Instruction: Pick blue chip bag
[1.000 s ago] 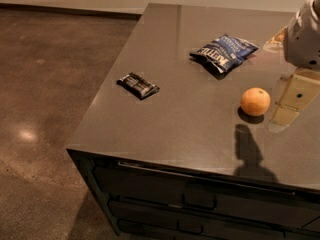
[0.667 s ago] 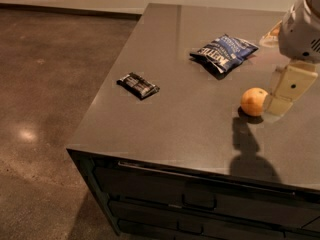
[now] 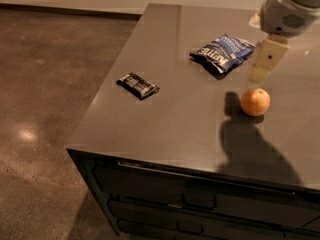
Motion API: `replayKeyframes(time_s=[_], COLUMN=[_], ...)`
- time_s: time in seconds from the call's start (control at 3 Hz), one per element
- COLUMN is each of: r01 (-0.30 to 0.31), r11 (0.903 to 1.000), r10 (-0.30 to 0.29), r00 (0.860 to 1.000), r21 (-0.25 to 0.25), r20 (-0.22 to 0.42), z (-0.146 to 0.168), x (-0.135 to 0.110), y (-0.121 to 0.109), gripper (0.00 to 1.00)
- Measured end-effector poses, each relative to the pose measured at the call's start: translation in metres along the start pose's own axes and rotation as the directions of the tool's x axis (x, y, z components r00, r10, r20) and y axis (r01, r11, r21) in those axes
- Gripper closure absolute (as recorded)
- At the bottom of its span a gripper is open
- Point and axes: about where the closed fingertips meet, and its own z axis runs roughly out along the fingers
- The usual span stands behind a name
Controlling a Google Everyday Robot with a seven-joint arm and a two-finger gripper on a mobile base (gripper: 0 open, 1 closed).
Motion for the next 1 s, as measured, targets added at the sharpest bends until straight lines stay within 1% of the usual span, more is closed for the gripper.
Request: replayKeyframes(time_s=[0.33,0.67,1.0], r01=[-0.017,-0.072,-0.152], r11=[0.9994,0.9965,0.9879], r10=[0.017,0.072,0.152], r00=[1.0,0.997,0.988], r21=[0.029,0.041,0.033], r20=[-0.004,-0.002,-0.005], z=[0.02,0.046,0.078], x=[-0.009,-0.013,-0.012], y=[-0.042,-0.076,-0.104], gripper=[0.0,0.0,0.0])
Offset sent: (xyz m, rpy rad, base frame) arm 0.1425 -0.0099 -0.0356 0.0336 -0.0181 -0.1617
